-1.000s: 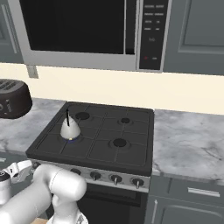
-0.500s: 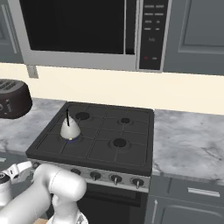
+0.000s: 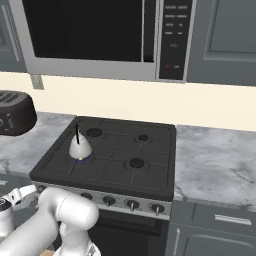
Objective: The kettle is done boiling. Turn off the stove, then wait for 300 timesteps before moving the kettle to the dining table.
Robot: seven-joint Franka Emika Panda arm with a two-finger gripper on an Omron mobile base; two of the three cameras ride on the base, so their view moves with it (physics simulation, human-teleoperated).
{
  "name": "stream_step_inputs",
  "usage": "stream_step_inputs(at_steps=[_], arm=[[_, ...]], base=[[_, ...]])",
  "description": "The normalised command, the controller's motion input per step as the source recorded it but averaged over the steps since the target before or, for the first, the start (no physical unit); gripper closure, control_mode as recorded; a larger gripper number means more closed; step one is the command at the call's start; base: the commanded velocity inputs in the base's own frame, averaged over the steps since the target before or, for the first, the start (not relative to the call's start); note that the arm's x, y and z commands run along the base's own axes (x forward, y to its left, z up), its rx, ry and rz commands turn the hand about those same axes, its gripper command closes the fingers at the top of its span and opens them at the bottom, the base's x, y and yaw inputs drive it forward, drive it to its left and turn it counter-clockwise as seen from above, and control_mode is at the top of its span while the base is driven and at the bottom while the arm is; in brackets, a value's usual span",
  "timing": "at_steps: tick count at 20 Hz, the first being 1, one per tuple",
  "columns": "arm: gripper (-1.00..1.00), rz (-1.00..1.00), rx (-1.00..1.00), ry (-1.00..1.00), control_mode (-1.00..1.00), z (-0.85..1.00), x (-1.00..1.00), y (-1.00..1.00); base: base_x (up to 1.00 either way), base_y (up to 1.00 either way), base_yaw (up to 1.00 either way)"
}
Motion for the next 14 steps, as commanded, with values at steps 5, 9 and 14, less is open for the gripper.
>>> stream_step_inputs(at_steps=[5,9,14], arm=[[-1.00,0.00,0.00,0.00,-1.00,0.00,0.07,-0.04],[-1.00,0.00,0.00,0.00,-1.00,0.00,0.10,-0.06],[1.00,0.00,0.00,0.00,-1.00,0.00,0.12,-0.02]], base=[[0.00,0.00,0.00],[0.00,0.00,0.00],[0.00,0.00,0.00]])
